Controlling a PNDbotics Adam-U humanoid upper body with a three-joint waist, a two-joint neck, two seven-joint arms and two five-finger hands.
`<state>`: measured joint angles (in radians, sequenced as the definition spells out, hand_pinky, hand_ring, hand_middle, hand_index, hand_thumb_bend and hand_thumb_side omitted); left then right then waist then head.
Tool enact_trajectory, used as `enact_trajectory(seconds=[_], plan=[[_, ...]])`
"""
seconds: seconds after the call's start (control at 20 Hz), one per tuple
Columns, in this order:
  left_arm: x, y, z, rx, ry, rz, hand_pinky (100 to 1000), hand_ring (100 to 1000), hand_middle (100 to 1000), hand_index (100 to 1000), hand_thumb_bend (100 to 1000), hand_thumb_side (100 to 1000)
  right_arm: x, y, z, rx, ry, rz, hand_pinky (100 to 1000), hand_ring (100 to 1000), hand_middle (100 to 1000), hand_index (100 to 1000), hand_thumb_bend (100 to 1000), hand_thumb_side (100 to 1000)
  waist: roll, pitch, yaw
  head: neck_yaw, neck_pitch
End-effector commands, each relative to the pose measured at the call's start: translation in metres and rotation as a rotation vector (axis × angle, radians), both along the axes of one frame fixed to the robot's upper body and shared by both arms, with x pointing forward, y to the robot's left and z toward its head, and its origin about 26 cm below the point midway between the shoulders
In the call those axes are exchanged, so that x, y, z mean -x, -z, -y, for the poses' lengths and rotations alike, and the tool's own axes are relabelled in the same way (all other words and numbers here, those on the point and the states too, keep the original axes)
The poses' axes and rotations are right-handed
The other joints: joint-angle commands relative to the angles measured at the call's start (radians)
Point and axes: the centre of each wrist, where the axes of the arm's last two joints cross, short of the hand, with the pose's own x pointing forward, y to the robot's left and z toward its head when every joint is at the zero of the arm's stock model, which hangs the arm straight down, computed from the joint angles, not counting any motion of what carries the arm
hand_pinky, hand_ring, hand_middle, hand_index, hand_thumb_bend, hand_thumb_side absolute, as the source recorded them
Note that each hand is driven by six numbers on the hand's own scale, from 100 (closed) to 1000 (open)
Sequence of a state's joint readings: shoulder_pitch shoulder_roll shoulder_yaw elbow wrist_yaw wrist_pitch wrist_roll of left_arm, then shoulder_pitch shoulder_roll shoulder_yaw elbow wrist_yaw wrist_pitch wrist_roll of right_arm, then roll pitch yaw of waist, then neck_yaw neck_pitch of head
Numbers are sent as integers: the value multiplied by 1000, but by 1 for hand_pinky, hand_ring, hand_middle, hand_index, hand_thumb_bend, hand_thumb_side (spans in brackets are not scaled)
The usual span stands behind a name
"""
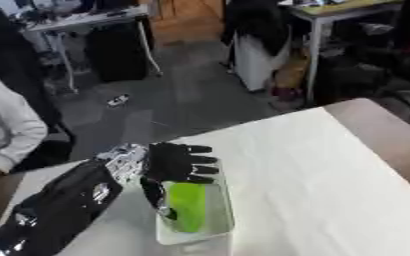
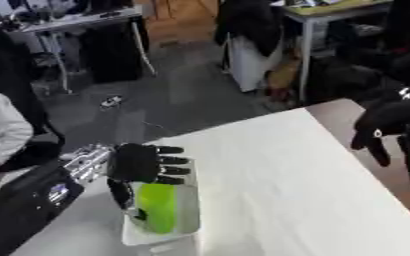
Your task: Pick up objects on the table and place them in the box.
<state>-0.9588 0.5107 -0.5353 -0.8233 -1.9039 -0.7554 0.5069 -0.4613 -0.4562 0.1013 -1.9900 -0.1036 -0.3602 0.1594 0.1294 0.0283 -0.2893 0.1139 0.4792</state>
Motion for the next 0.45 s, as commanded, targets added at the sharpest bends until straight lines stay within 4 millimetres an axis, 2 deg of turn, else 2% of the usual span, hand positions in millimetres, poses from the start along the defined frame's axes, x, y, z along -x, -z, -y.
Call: enact_trajectory(seconds=[0.05, 0.45], plan=[[-1, -11, -13, 163, 84, -136, 1000, 1000, 1000, 1000, 846, 1000, 1, -8, 1, 3, -1, 27, 100, 407, 500, 627, 100, 751, -10, -11, 5, 0, -7], [16, -84, -20, 427, 83, -74, 1000, 1000, 1000, 1000, 841, 1000, 2, -6, 3, 16, 8, 22, 100, 407, 499, 627, 100, 752, -10, -17, 18, -8, -14]])
